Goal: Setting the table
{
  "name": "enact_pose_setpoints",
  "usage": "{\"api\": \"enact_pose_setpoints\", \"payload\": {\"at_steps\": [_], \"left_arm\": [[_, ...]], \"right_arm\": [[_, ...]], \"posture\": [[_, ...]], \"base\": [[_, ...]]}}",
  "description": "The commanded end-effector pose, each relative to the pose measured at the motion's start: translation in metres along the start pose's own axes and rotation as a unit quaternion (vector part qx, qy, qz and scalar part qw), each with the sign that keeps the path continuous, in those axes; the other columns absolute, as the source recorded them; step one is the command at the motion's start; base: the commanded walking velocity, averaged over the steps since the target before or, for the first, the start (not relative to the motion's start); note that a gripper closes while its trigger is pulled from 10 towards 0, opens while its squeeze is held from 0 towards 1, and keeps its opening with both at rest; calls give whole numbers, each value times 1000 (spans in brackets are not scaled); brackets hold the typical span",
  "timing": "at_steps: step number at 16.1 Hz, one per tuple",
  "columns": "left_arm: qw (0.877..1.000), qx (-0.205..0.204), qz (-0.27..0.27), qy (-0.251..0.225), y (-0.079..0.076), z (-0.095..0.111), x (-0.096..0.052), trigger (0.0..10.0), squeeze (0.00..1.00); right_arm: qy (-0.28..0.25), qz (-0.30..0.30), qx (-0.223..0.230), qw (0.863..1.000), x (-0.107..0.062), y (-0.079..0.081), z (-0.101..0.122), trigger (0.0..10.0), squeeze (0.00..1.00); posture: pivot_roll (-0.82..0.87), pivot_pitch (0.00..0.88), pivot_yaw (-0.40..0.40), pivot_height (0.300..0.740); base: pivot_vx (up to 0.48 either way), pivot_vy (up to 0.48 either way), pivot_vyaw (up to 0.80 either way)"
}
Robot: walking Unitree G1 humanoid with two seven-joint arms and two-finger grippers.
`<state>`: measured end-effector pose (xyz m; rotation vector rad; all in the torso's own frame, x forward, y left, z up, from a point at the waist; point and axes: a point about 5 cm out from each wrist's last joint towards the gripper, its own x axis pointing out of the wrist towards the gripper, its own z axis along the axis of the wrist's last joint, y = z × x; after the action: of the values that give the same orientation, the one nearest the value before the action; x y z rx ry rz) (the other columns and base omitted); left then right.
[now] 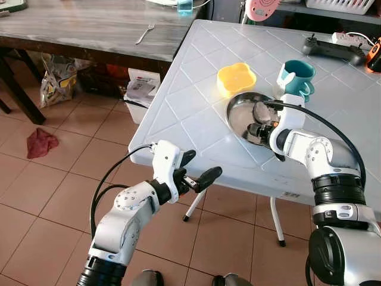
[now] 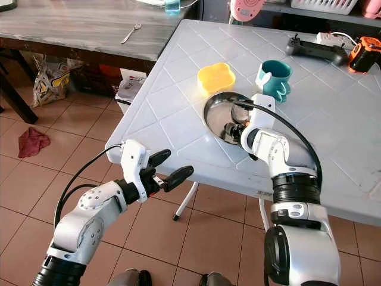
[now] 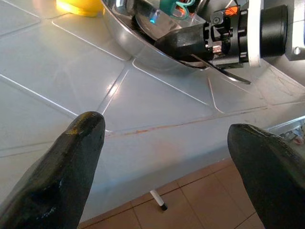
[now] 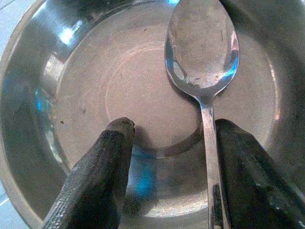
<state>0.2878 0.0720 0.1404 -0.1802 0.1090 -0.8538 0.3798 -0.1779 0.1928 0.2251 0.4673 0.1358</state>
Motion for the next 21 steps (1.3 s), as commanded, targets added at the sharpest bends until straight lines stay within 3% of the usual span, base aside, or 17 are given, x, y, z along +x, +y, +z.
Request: {"api": "enact_pose_setpoints", "payload": {"at_steps": [1,8,11,12,21], "left_arm": [[1000,5,-2,3,-3,1,0,10000,0],[1000,8,-3,6,-3,1,0,10000,0],[1000,9,-2,6,-2,1,0,10000,0],[1000,9,-2,6,-2,1,0,10000,0],[999,29,19,-7,2,4,1,10000,0]], "right_arm": [[20,2,10,1000,2,-2,-8,0,243],[23,2,19,1000,2,-4,-15,0,157],[15,3,25,1000,2,-3,-15,0,63],[5,-2,28,1000,1,-3,-11,0,16],[-94,-22,-8,995,-16,-1,-2,0,0]], "posture": [[31,181,-38,714],[31,181,-38,714],[34,180,-35,714],[34,180,-35,714],[47,166,-27,714]], "base": [[0,0,0],[0,0,0],[0,0,0],[0,0,0],[0,0,0]]}}
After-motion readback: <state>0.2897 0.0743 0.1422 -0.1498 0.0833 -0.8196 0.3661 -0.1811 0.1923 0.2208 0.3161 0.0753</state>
